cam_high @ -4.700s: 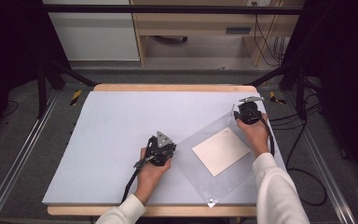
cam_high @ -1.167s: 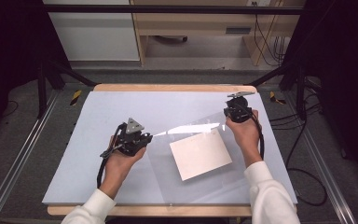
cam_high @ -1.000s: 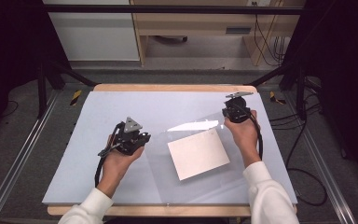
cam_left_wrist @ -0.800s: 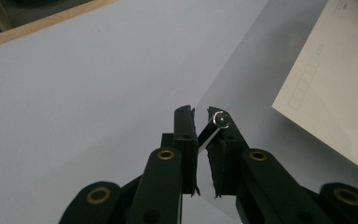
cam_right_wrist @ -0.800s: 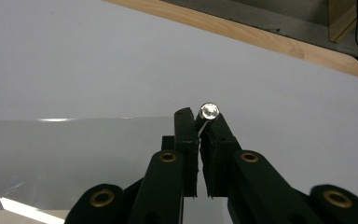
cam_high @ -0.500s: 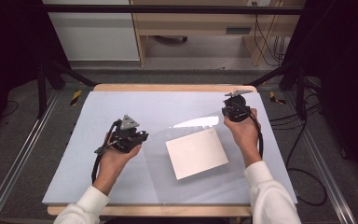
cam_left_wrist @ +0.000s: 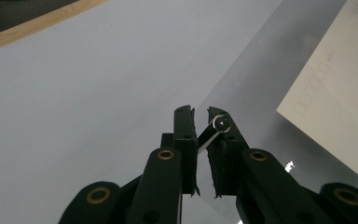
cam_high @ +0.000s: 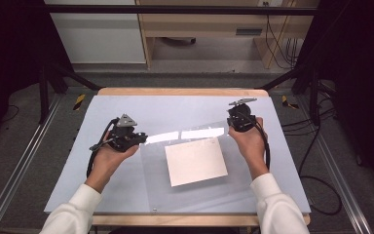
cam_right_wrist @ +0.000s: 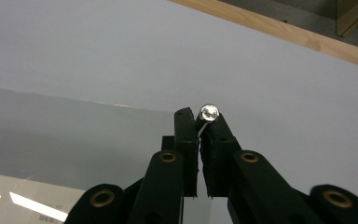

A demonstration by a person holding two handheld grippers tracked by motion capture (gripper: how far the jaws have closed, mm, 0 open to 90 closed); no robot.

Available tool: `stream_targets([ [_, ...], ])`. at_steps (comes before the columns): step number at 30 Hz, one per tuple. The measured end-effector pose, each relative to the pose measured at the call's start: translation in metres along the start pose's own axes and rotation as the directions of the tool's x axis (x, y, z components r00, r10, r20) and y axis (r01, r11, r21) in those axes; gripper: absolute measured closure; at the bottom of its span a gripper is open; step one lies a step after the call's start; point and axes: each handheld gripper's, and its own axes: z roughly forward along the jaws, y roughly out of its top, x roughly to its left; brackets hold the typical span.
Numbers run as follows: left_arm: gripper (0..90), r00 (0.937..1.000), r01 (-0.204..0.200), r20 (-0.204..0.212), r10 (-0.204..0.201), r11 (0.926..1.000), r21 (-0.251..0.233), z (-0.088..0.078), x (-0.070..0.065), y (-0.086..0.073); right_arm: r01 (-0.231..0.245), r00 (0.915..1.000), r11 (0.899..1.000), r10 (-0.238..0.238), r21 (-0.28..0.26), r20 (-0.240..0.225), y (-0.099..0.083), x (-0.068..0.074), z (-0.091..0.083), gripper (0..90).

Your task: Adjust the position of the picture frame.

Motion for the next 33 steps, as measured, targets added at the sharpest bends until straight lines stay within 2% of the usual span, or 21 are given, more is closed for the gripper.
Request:
stream_targets([
  [10,81.4,1.0,-0.007,0.004,0.007,0.9998,0.018,-0.002,0.016,-0.002,0.017,0.9998,1.0,-0.017,0.017,-0.011,-0.004,0.013,0.001,85.9],
  [17,81.3,0.9991,-0.027,0.033,0.026,0.9989,0.039,0.007,0.03,0.006,0.002,1.0,1.0,-0.002,0.03,-0.005,-0.008,0.015,0.003,85.9],
  [23,81.2,0.9986,-0.044,0.031,0.043,0.9976,0.053,0.019,0.04,0.013,-0.017,0.9998,0.999,0.018,0.041,-0.009,-0.016,0.015,0.01,85.9],
  [26,81.1,0.9989,-0.037,0.031,0.035,0.9973,0.063,0.025,0.046,0.012,-0.017,0.9998,0.999,0.018,0.051,-0.012,-0.02,0.016,0.015,85.9],
  [33,81.2,0.9992,0.008,0.038,-0.011,0.9973,0.073,0.037,0.06,0.008,-0.012,0.9997,0.998,0.014,0.069,-0.021,-0.021,0.022,0.025,85.9],
])
